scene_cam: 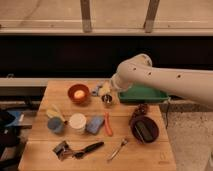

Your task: Place apple in tray

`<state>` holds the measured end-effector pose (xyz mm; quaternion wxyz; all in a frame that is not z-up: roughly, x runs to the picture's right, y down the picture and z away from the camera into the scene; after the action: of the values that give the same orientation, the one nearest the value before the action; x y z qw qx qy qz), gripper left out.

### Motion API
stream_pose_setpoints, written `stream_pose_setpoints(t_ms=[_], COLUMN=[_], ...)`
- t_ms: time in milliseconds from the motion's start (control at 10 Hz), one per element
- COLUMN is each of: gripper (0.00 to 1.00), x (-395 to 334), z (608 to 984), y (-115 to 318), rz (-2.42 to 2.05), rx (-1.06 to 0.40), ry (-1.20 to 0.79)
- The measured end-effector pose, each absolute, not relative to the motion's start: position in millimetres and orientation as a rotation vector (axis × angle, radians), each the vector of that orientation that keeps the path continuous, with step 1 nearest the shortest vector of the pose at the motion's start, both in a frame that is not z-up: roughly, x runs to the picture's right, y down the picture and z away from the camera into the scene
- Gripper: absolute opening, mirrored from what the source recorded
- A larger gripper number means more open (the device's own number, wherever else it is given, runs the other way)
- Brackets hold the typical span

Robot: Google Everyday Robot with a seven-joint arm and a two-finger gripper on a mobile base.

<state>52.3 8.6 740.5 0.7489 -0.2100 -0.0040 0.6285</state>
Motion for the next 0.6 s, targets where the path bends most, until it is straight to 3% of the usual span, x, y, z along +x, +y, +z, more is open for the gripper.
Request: stream_pose_setpoints(t_ms=[600], gripper=[0.79], x=[-16], z=[777], y=[-29], rz=[1.235], rx=[-0.490], ry=[-0.037])
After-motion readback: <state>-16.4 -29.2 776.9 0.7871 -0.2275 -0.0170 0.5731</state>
